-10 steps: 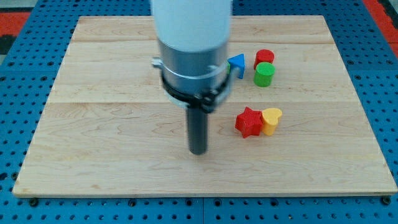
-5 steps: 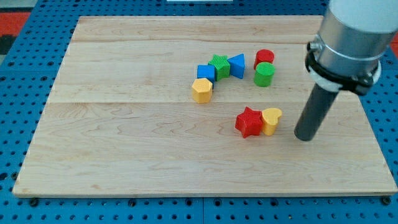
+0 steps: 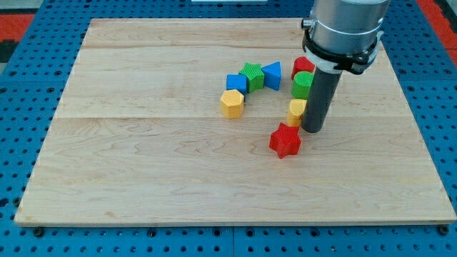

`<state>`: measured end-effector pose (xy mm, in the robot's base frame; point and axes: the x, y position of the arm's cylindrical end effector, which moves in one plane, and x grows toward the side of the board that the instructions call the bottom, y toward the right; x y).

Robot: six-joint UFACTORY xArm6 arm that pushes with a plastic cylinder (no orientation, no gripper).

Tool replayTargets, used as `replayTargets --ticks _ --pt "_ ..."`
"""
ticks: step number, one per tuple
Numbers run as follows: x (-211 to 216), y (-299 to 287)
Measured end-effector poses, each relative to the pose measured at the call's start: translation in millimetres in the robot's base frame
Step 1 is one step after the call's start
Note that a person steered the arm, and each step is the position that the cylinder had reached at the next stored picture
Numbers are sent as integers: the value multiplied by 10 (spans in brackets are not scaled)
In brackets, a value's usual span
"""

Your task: Separate the heart from the red star

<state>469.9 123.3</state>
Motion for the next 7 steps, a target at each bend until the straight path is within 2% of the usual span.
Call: replayTargets --ticks 2,4,6,7 --pt "-50 -457" --pt "-60 -433" --pt "-242 -196" --pt "-223 -391"
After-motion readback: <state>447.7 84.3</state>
